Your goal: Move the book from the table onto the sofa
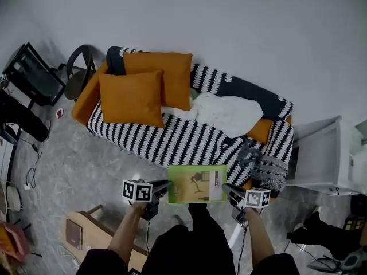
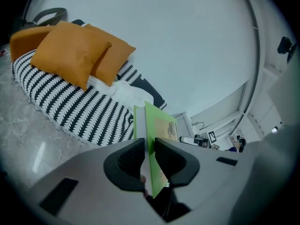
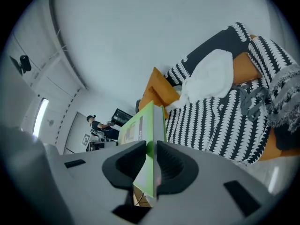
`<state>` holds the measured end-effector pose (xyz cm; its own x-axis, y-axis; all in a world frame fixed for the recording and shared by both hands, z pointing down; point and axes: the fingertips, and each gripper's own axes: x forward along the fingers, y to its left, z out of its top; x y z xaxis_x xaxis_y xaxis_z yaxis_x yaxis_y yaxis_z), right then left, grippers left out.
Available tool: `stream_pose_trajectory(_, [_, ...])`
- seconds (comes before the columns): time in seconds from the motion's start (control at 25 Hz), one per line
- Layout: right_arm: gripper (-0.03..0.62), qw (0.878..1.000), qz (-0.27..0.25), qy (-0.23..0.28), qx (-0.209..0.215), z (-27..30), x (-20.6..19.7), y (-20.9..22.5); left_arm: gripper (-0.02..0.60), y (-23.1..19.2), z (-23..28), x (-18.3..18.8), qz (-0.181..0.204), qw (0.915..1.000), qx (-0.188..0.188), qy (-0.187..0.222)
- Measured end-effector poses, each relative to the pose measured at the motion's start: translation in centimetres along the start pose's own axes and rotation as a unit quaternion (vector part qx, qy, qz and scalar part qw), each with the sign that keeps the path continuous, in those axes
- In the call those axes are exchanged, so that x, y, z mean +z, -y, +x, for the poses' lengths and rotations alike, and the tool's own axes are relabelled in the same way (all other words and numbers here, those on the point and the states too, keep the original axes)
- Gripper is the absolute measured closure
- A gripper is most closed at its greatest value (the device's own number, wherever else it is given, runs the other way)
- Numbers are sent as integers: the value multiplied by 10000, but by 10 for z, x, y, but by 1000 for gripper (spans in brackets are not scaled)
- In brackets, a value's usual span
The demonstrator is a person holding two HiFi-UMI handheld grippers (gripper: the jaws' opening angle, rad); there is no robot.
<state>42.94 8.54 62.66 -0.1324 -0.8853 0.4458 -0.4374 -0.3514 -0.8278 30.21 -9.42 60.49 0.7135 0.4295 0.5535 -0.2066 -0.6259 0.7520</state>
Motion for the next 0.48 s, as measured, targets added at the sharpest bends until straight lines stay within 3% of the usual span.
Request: stream_pose_trajectory(0.48, [507,9997,144,-119,183,12,84,50,503,1,64,65,-144,9996,249,5])
